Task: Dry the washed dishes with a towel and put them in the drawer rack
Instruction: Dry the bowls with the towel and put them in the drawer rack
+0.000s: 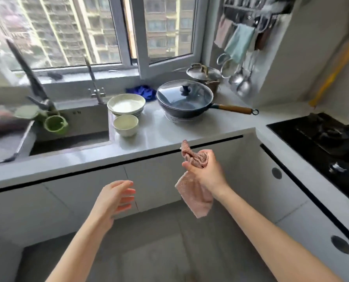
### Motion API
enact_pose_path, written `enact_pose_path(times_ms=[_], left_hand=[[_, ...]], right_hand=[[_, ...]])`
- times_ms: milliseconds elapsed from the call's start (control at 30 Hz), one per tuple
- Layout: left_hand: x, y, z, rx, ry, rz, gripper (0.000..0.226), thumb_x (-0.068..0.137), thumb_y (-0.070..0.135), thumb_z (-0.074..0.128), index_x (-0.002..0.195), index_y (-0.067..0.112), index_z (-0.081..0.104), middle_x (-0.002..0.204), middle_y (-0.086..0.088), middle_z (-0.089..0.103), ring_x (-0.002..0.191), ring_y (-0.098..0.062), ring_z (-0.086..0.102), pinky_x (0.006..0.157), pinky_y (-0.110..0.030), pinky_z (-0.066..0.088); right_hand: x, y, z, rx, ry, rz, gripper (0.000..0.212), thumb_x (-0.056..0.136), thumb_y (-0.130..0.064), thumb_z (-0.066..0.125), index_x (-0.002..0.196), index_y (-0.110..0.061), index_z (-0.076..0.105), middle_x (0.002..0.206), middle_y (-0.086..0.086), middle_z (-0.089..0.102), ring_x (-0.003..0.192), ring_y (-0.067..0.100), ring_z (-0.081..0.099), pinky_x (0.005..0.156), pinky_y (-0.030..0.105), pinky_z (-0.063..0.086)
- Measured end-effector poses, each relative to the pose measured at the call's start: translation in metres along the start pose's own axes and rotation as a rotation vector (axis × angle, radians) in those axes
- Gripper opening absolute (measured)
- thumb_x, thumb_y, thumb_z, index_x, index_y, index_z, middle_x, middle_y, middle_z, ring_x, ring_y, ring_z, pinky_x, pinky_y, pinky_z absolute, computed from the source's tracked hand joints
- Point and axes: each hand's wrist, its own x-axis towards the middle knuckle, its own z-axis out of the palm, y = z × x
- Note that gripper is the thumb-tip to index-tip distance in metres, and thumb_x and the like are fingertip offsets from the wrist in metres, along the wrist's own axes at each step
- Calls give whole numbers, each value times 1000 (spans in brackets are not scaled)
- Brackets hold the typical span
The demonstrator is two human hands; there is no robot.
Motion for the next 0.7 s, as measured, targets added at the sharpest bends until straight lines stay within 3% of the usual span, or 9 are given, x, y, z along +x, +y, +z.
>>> enact_pose_path(times_ms=[133, 333, 533, 700], left_hand=[[50, 12, -42, -116, 101, -28, 18, 93, 18, 56, 105, 6, 63, 92, -14, 66, 82, -28, 62, 72, -35, 52], [162, 52, -64, -220, 162, -39, 15, 93, 13, 54, 104, 5, 59, 93, -17, 60, 79, -29, 59, 73, -37, 53], [294, 88, -52, -234, 151, -167, 21, 92, 13, 52, 111, 3, 53, 86, -12, 52, 77, -28, 58, 66, -31, 56], [372, 92, -40, -200, 110, -298, 42, 88, 16, 59, 125, 0, 44, 114, -19, 51, 85, -29, 57, 65, -32, 55]], right_hand=[[57, -29, 61, -33, -94, -68, 57, 70, -38, 81, 110, -20, 45, 102, -2, 64, 95, 19, 62, 89, 43, 50], [159, -64, 134, -177, -121, -167, 57, 72, -43, 78, 113, -21, 44, 100, -7, 61, 95, 19, 59, 86, 37, 47], [265, -79, 180, -207, -93, -153, 58, 71, -43, 79, 112, -24, 43, 102, -5, 63, 98, 23, 61, 87, 40, 47], [323, -78, 194, -227, -61, -102, 58, 70, -43, 80, 111, -29, 41, 105, -4, 64, 99, 21, 61, 89, 42, 47]])
